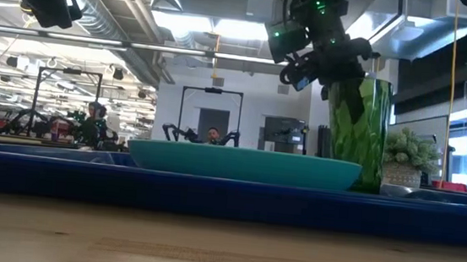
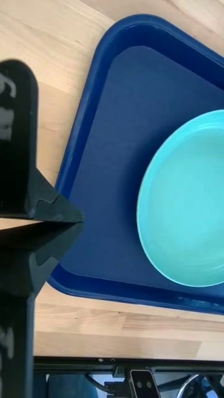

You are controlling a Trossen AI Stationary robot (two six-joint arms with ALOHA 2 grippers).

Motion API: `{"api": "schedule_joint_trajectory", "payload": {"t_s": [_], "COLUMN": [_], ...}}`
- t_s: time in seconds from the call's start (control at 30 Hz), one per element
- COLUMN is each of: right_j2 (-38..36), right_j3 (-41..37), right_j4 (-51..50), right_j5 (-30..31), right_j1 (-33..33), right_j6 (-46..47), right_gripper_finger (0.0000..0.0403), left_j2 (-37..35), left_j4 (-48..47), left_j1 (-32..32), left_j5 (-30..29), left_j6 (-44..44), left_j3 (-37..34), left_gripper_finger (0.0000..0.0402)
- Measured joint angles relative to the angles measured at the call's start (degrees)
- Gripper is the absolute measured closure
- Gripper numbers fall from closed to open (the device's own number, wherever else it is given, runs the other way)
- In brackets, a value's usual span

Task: Pick and place plate/cup/fork/spoon on tray
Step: Put the green cup on the right of the green plate on the blue tray, then put the orange fork on the left of the green plate on the blue tray

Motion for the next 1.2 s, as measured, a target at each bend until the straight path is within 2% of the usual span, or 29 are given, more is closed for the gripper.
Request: {"api": "schedule_joint_trajectory", "payload": {"t_s": [0.27,0.83,1.07,1.2], "right_j2": [-0.1,-0.2,-0.2,-0.2], "right_j3": [1.3,14.2,18.8,24.2], "right_j4": [-0.1,-0.2,-0.2,-0.2], "right_j5": [0.0,-0.1,-0.1,-0.7], "right_j1": [0.0,0.0,0.1,1.1], "right_j6": [-0.2,2.8,2.8,2.6], "right_gripper_finger": [0.0346,0.0346,0.0346,0.0346], "left_j2": [0.0,0.0,0.0,0.0], "left_j4": [0.0,0.0,0.0,-0.1], "left_j1": [0.0,0.0,0.0,0.0], "left_j5": [0.0,0.0,1.3,2.8], "left_j6": [-0.1,-1.7,-1.7,-2.6], "left_j3": [0.0,0.0,0.0,0.0], "left_gripper_finger": [0.0401,0.0401,0.0401,0.0401]}}
